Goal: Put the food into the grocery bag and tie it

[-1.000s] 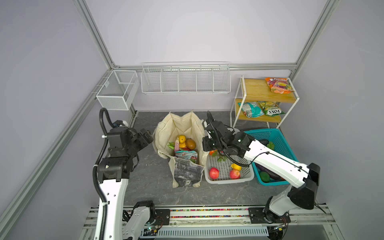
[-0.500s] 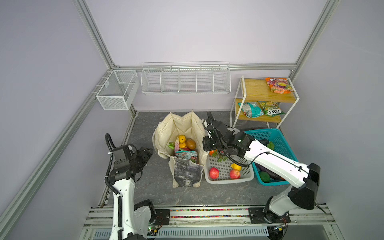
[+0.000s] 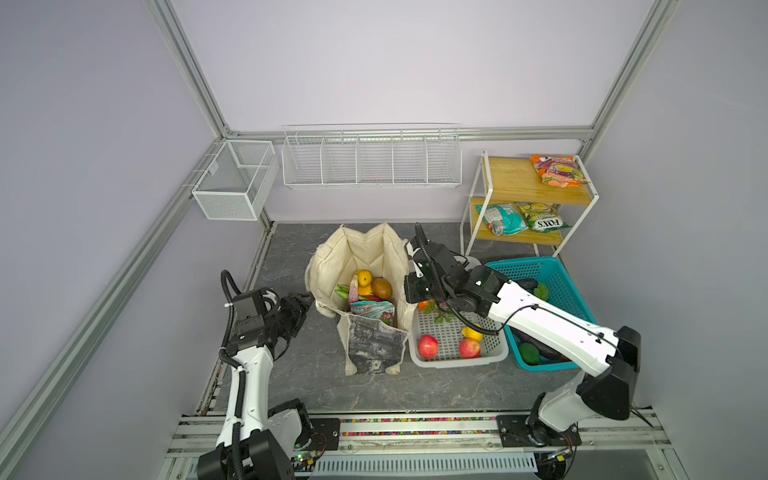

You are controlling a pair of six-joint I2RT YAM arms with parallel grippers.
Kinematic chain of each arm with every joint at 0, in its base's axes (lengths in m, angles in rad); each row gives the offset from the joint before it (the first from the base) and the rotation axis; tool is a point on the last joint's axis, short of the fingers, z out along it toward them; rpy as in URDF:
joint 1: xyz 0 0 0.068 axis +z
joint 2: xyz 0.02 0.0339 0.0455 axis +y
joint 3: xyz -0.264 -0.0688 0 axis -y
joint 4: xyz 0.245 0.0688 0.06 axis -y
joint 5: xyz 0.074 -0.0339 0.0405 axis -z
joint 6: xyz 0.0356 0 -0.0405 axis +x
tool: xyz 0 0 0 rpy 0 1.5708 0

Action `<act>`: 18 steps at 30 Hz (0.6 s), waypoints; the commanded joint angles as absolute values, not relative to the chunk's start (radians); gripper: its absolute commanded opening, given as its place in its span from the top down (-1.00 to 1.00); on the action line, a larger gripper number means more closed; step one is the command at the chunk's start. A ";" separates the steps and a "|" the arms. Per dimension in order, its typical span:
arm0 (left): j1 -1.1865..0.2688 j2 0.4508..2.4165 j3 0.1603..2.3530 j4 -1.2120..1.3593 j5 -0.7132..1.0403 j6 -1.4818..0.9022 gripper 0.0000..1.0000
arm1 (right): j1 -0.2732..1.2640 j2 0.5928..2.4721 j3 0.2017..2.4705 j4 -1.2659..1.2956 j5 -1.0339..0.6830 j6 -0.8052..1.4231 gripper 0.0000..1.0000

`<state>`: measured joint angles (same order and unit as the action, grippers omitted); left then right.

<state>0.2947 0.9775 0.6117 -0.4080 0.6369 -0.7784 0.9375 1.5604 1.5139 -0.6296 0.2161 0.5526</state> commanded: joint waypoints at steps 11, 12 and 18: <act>0.301 1.068 0.550 -0.202 0.733 -0.848 -0.20 | 0.936 1.534 1.493 -0.615 0.190 0.548 0.82; 0.301 1.075 0.548 -0.189 0.743 -0.850 -0.19 | 0.936 1.534 1.493 -0.615 0.190 0.549 0.82; 0.292 1.114 0.543 -0.162 0.756 -0.845 -0.04 | 0.935 1.545 1.499 -0.612 0.190 0.549 0.82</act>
<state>0.2943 1.1027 0.5549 -0.2089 0.7353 -0.8371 0.9375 1.5570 1.5108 -0.6231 0.2089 0.5526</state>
